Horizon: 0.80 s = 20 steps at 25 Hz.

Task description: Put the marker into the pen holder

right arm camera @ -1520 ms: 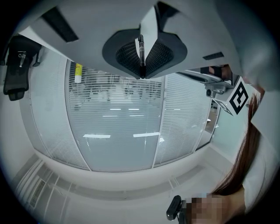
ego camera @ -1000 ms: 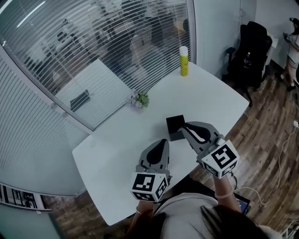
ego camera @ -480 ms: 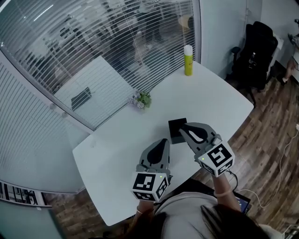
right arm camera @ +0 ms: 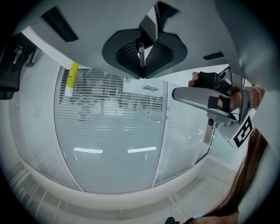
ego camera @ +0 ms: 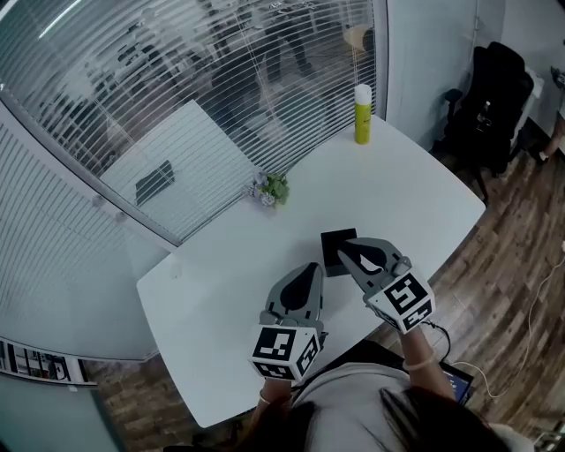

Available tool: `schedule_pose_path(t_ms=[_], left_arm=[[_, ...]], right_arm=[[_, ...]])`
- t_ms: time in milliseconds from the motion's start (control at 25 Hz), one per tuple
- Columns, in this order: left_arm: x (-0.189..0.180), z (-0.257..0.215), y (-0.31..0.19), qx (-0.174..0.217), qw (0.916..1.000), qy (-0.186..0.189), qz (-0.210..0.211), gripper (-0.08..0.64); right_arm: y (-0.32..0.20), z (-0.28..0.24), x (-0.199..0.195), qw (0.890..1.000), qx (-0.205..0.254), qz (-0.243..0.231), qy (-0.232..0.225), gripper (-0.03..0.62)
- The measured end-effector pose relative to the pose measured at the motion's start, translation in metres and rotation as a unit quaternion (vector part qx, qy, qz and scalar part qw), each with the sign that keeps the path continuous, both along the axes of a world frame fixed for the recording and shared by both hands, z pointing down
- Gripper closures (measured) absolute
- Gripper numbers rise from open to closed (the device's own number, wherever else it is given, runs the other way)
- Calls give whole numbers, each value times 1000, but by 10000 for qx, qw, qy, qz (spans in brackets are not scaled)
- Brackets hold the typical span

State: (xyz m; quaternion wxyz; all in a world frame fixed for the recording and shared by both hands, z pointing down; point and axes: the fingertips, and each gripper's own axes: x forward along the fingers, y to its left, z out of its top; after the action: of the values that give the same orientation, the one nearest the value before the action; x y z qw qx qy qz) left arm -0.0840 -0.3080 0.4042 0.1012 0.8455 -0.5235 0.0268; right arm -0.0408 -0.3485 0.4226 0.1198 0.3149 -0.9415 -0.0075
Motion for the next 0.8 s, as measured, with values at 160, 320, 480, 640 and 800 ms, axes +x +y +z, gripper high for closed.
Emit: schedule_pose_path(t_ms=[160,320,480,640,800], left_arm=[[5,2,-5,-32,10000,-7,17,540],[7,5,-10,-65,10000,-2,28,540],[9,9,-13,-119,9999,-9,34,540],[10,11,-13,-136,9999,-7,32,540],[10,15,-15,-182,9998,-26,32,540]], right_arm=[[-3,14,-1,9998,-119,-66,110,532],[-8,27,-3,9995,-186,-115,228,532],[-12,41,-5,9989,-267,-132,354,532],[-15,53,-8,9982,-336,-159,469,532],[-17,63,-12,9971,-427,-227,585,532]])
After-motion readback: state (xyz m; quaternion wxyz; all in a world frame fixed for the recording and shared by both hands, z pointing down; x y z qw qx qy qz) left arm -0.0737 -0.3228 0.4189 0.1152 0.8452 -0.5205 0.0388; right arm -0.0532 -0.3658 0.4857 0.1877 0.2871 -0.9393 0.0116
